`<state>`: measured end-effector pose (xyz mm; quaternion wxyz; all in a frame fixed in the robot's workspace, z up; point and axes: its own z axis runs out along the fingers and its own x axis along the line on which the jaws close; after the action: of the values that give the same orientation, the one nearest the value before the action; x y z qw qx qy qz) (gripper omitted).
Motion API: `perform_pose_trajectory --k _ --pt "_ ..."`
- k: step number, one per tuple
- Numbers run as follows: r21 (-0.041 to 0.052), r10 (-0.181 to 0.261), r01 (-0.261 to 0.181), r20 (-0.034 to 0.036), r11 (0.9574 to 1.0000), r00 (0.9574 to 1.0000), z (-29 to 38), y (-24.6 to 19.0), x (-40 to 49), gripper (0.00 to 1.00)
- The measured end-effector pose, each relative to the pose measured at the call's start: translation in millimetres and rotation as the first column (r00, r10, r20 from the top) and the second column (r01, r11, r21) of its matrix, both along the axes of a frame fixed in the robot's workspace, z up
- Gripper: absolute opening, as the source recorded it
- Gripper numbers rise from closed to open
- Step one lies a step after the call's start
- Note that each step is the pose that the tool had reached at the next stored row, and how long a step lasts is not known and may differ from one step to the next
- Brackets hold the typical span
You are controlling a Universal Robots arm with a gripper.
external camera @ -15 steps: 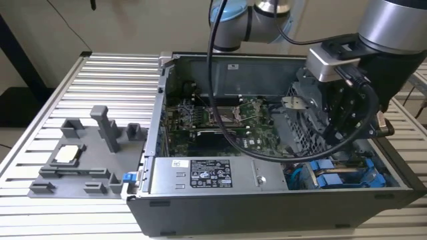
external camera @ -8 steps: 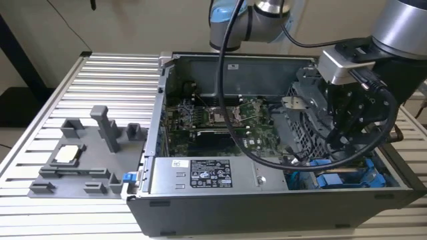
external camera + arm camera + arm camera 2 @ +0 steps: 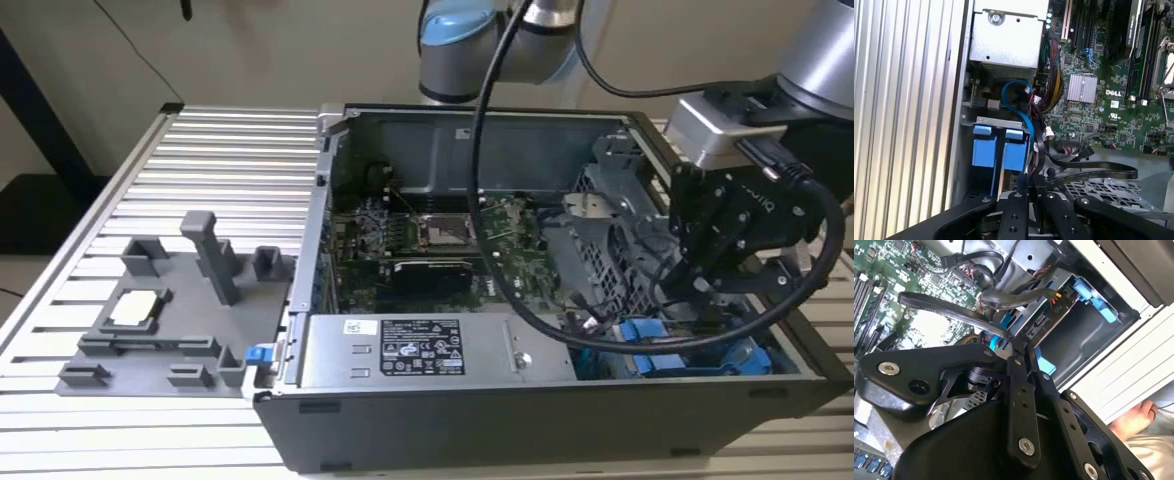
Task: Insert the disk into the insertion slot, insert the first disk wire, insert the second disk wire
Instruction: 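Insert the second disk wire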
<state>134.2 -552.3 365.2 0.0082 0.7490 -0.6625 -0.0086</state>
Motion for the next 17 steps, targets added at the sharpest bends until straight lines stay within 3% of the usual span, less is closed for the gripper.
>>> perform_pose_trajectory --k 3,6,11,17 --pt "0.0001 0.000 0.000 -0.0113 1.0000 0.9999 -0.5 -2.1 5.0 0.16" --pt "0.0000 0.000 0.000 -0.0169 1.0000 0.9999 -1.2 -5.4 8.0 0.16" --pt "0.0013 -0.005 0.005 -0.0174 1.0000 0.9998 -3.8 -11.7 8.7 0.16" --pt "0.0199 -0.018 0.018 -0.0176 0.9996 0.9997 -6.9 -13.9 9.8 0.16"
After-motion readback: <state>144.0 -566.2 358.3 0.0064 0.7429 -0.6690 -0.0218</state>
